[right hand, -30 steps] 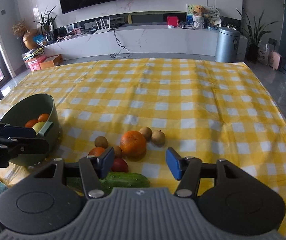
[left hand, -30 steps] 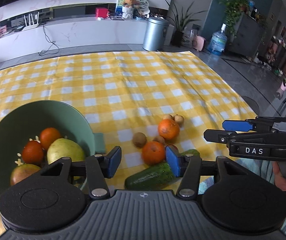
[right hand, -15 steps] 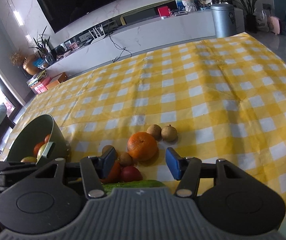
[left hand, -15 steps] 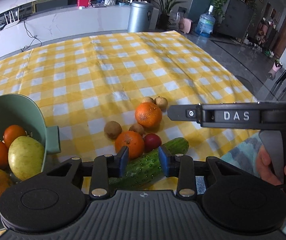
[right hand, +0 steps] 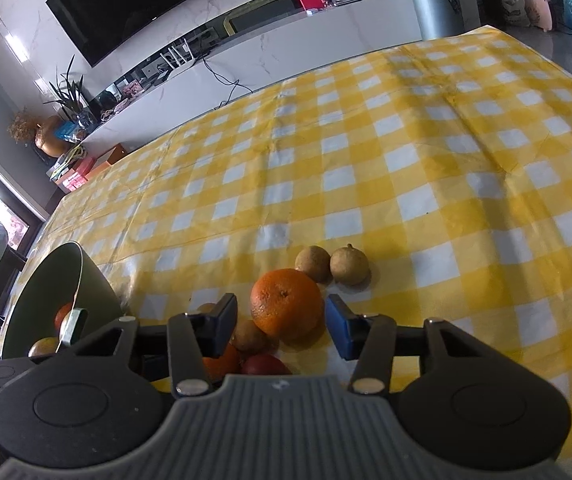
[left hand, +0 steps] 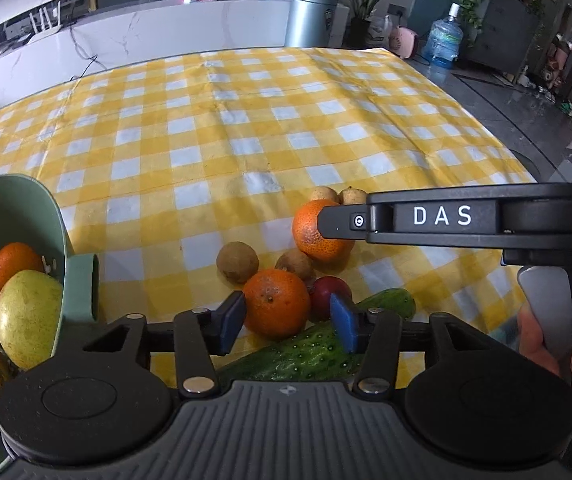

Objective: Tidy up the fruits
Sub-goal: 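Move both tools back toward the remaining oranges and small fruits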

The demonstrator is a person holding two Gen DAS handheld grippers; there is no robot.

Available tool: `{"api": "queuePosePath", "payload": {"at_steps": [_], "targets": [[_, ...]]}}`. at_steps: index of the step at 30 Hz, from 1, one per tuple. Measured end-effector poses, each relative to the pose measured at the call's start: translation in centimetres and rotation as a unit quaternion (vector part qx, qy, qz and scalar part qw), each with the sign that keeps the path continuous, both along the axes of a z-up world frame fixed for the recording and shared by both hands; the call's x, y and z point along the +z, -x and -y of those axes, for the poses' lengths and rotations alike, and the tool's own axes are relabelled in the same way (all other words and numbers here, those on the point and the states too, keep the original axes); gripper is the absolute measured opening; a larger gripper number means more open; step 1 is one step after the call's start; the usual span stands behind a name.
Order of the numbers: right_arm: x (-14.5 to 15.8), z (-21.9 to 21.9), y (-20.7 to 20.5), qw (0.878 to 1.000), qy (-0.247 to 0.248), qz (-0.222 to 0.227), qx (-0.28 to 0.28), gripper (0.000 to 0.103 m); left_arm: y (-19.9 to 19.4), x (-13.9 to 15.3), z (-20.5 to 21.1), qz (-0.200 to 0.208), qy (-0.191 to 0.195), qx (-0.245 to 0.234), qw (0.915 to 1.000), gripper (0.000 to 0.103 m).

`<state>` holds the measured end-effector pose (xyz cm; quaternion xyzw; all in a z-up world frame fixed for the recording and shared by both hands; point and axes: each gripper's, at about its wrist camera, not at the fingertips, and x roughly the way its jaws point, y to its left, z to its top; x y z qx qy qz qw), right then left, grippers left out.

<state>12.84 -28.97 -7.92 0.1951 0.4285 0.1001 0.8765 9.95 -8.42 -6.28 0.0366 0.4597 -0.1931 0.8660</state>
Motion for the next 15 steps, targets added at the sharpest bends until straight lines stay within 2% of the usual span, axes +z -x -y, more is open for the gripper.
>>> {"api": "queuePosePath", "payload": {"at_steps": [11,15], "targets": [[-1.4,0.1,-1.6,0.999,-0.03,-0.028,-0.011,0.045,-1.5,-0.9,-1.6,-0.028,0.025,0.045,0.9983,0.059],[-1.7,-0.1,-2.0,0.999,-0.034,-0.034,-0.01,0.045,-1.8,-1.0,-2.0,-0.033,0.029,0.054,0.9976,0.049]]}}
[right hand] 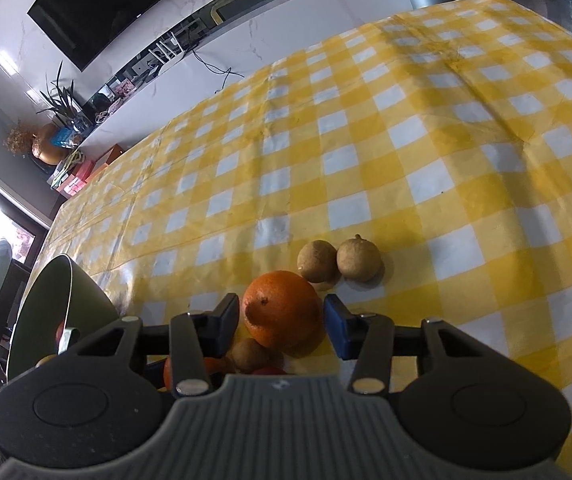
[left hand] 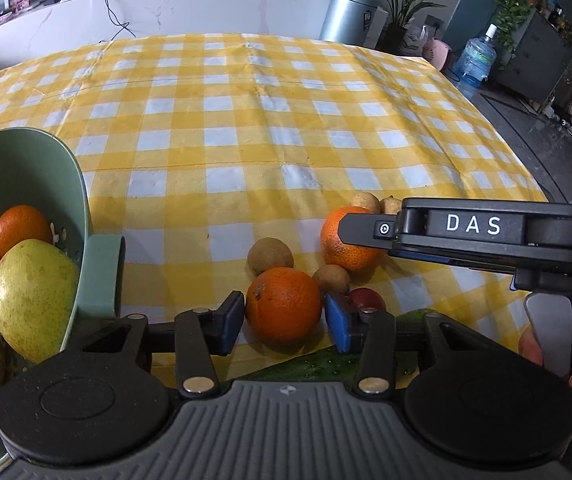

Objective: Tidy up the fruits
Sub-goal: 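Move both tools back toward the remaining oranges and small fruits, then grasp an orange with the left tool while the right tool grasps another orange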

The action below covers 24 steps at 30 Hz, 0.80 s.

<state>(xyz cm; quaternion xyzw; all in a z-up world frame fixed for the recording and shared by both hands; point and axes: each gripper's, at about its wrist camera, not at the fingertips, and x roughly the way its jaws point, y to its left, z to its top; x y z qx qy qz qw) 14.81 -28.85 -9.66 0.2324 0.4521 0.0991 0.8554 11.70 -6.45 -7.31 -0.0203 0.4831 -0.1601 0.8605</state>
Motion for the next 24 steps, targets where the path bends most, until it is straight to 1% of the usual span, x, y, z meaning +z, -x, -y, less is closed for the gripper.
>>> {"api": "queuePosePath", "payload": {"at_steps": [8,14,17,19,22,24], "targets": [[-0.6,-0.2,-0.6,1.0,-0.007,-0.015,0.002,0.043,0.2,0.0,-0.2,0.002,0.005,0.002,1.0,0.047],[-0.3,-0.4,-0.3,1.0,0.002,-0.009,0.005,0.041,0.4,0.3,-0.3,0.008,0.01,0.007,0.9999,0.046],[0.1,0.1,0.1,1.0,0.0,0.006,-0.005,0.041,0.8,1.0,-0.5,0.019,0.016,0.009,0.9997,0.046],[0.3,0.3,0.4,1.0,-0.003,0.011,-0.011,0.041,1.1,1.6,-0.8,0.017,0.028,0.01,0.9994,0.046],[0.8,0.6,0.9,1.0,-0.009,0.019,-0.012,0.041,1.8,2.9,-0.9,0.036,0.026,0.002,0.999,0.046],[1.3,0.6,1.3,0.999,-0.008,0.03,-0.011,0.04,2.2,3.8,-1.2,0.042,0.038,0.0,0.9984,0.046]]}}
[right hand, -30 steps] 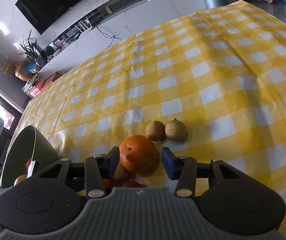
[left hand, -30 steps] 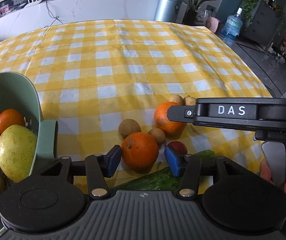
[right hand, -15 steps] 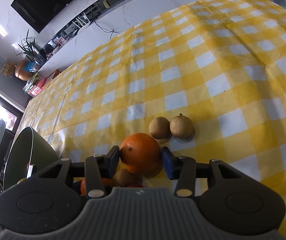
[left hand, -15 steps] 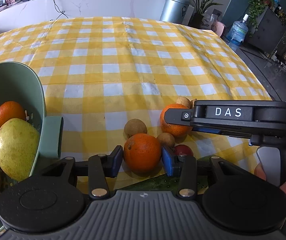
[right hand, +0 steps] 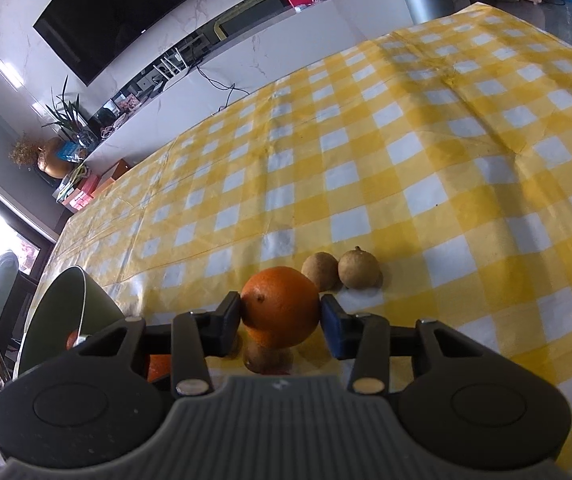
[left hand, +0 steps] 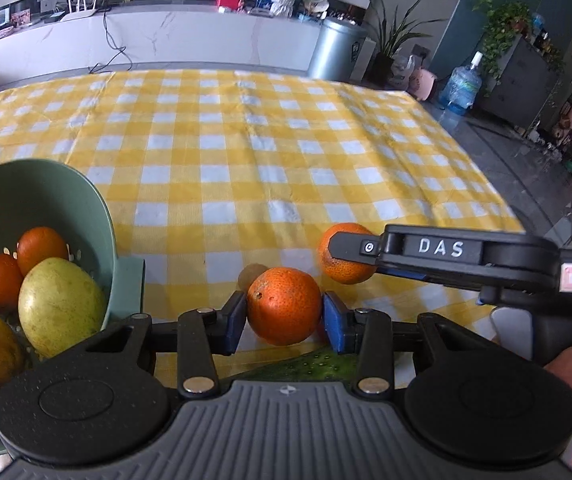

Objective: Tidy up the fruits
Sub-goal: 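Grasp an orange with the left tool while the right tool grasps another orange, then lower the orange into the green colander with the left tool while the right tool drops its orange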

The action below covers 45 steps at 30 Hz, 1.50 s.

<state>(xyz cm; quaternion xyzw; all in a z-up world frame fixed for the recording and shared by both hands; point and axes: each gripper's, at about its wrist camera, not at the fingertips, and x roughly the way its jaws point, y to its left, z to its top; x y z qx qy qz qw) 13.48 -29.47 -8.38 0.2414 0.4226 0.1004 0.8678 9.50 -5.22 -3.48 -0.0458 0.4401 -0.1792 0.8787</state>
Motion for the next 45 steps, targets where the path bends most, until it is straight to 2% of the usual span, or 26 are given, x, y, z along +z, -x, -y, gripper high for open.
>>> {"api": "queuePosePath", "payload": {"at_steps": [3,12,16,23,28,34,39,45], "targets": [[0.8,0.0,0.9,1.0,-0.003,0.02,0.004,0.041,0.6,1.4,-0.5,0.009,0.014,-0.002,0.9999,0.046],[4.3,-2.1,3.8,0.995,0.002,0.085,0.048,0.041,2.0,5.5,-4.1,0.035,0.008,0.025,0.999,0.046],[6.2,-4.5,4.9,0.99,0.009,0.113,0.087,0.041,2.2,6.8,-6.6,0.043,0.015,0.042,0.9981,0.046],[8.4,-10.1,5.3,0.976,0.03,0.127,0.172,0.04,1.8,7.6,-11.0,0.042,0.02,0.09,0.9949,0.046],[9.1,-14.3,5.2,0.962,0.068,0.127,0.231,0.04,1.1,6.6,-13.2,0.035,0.018,0.123,0.9917,0.046],[8.4,-18.1,4.7,0.946,0.115,0.106,0.282,0.04,0.5,5.2,-15.1,0.018,0.009,0.138,0.9903,0.046],[7.4,-19.9,4.3,0.939,0.127,0.08,0.31,0.04,0.0,3.9,-16.2,0.003,-0.002,0.149,0.9888,0.046],[6.2,-21.3,3.4,0.936,0.123,0.033,0.328,0.041,-0.4,2.8,-16.7,-0.011,-0.02,0.154,0.9878,0.046]]}}
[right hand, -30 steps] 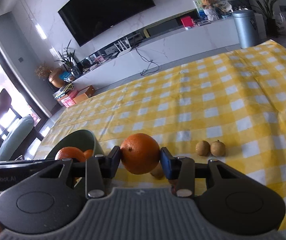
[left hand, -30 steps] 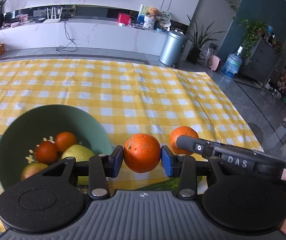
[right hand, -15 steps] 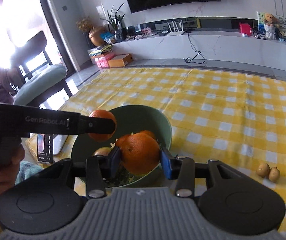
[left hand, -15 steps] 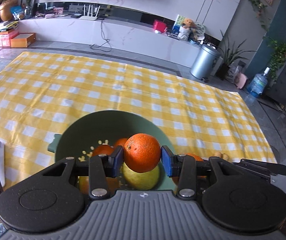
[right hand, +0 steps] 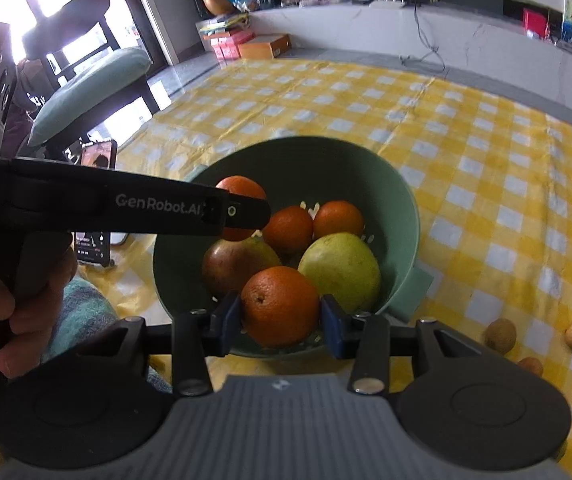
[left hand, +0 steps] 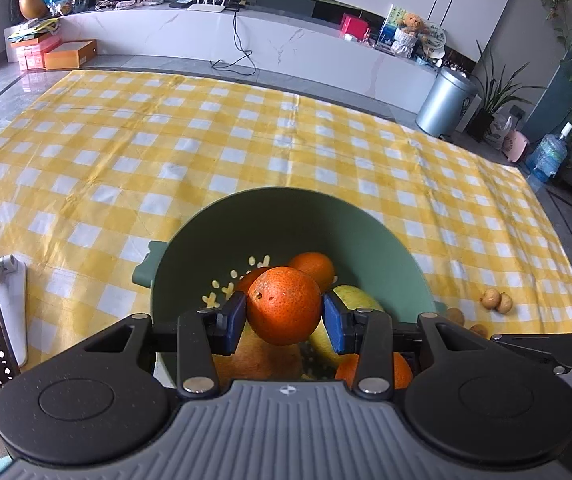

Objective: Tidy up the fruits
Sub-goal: 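Lower the orange into the green colander with the left tool while the right tool drops its orange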

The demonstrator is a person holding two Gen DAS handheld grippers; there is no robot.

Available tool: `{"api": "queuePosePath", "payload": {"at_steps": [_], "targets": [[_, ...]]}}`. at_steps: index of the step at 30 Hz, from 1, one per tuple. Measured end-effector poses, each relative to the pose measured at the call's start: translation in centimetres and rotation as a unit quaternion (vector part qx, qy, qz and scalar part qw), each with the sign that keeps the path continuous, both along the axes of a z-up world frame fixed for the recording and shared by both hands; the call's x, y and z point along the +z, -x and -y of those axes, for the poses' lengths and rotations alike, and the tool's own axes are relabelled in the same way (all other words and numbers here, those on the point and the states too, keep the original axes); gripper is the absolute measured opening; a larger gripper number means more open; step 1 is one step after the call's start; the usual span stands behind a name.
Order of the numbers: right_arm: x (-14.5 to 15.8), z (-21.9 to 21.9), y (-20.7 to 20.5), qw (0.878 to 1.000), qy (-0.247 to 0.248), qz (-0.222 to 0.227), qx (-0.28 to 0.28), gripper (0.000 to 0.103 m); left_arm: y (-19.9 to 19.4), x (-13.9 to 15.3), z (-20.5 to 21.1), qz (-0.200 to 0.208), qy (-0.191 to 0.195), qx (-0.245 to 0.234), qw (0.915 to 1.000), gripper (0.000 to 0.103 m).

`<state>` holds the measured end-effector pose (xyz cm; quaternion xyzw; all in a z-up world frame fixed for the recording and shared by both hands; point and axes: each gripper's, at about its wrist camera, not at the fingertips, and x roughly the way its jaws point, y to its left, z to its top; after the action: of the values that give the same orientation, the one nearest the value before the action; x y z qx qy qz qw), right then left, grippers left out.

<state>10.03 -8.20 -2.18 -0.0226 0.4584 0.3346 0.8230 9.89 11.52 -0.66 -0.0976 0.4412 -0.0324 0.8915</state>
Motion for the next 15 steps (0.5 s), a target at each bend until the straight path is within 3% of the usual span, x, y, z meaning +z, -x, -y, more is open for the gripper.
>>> {"api": "queuePosePath", "payload": {"at_steps": [13,15], "targets": [[-0.8,-2.3,-1.1,0.998,0.051,-0.025,0.023,0.041,-0.5,-1.0,-0.1,-0.015,-0.015,0.0,0.9998,0.047],[-1.0,-2.5,-1.2,0.998,0.054,-0.024,0.025,0.041,-0.5,-1.0,-0.2,-0.016,-0.011,-0.002,0.9998,0.052]]}}
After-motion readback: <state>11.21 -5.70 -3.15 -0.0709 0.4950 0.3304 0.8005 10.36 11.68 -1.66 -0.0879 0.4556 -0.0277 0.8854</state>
